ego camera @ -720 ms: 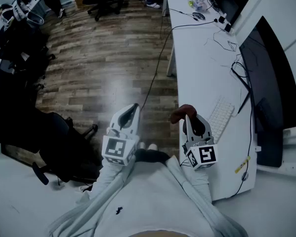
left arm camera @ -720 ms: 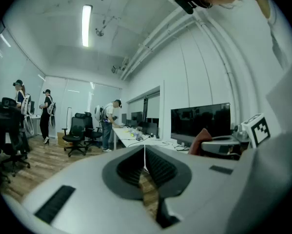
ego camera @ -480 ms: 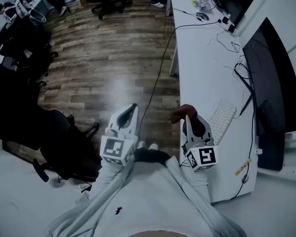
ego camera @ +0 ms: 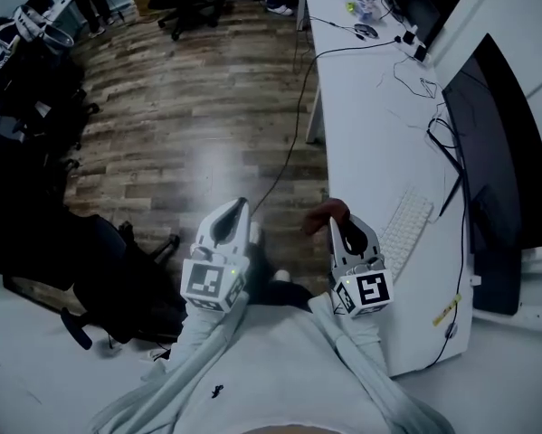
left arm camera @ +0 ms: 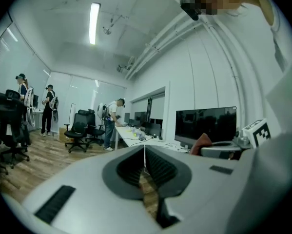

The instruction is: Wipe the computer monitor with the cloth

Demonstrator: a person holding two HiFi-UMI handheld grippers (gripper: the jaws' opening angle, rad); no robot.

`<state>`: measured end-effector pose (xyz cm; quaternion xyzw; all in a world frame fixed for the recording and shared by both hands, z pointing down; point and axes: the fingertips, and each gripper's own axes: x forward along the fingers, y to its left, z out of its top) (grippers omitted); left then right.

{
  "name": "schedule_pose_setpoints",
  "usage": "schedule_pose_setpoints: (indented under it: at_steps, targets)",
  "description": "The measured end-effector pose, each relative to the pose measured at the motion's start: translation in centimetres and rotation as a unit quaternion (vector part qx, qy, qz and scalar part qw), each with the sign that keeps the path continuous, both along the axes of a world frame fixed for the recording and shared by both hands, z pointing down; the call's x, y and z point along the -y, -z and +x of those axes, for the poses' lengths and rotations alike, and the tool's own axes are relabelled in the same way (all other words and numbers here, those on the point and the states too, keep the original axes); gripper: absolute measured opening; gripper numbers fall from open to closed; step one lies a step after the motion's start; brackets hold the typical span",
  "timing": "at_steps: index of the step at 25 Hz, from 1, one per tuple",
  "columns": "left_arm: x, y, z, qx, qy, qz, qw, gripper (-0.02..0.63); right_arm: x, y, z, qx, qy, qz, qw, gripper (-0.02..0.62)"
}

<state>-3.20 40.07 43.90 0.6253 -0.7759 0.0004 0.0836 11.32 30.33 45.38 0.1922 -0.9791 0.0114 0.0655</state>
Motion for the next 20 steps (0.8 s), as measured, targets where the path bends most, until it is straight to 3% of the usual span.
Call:
schedule_pose_setpoints:
  at_steps: [6, 15, 20]
  targets:
    - [4.0, 0.1, -5.2, -0.002, -0.026, 0.008, 0.9996, 0.021, 2.8, -0.2, -5.1, -0.008, -0.019, 0.002, 1.0, 0.035]
    - [9.8, 0.8, -16.2, 0.008, -0.053, 0.017, 0.9984, 0.021, 9.6, 0.0, -14.3, -0.009, -0.071, 0.009, 0.997, 0.035]
    - [11.8, 0.1, -20.0, 0.015, -0.077, 0.017, 0.9968, 0.021, 11.3, 0.1, -18.2, -0.009, -0.092, 0.014, 0.996, 0.035]
